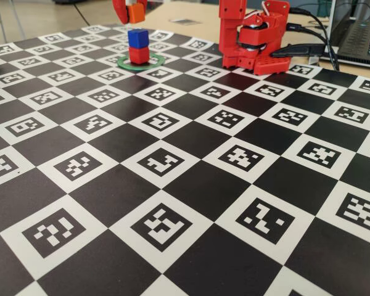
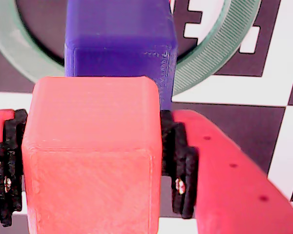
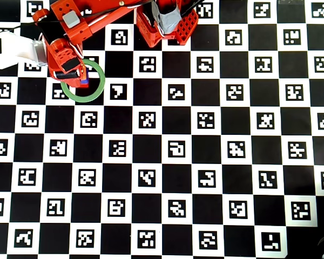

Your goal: Grab the red cube then put it in the green circle then put the blue cube on top and finally the orange cube on top

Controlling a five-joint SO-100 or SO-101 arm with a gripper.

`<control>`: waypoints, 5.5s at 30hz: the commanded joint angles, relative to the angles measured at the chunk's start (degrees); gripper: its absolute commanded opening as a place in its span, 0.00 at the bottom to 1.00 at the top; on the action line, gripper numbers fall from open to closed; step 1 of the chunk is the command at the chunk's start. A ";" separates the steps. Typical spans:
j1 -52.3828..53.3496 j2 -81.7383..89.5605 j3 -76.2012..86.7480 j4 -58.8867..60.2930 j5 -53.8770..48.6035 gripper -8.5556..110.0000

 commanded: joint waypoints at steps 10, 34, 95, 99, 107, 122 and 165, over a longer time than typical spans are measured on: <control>1.32 2.55 1.67 -2.64 -0.79 0.08; 1.67 2.55 3.69 -3.87 -1.23 0.08; 3.87 5.54 -4.31 3.78 -2.02 0.48; 3.96 5.98 -8.35 6.94 -2.11 0.48; 2.72 7.29 -17.58 12.74 0.35 0.46; -10.11 9.76 -23.20 12.30 20.83 0.11; -49.57 71.10 56.43 -21.18 2.99 0.02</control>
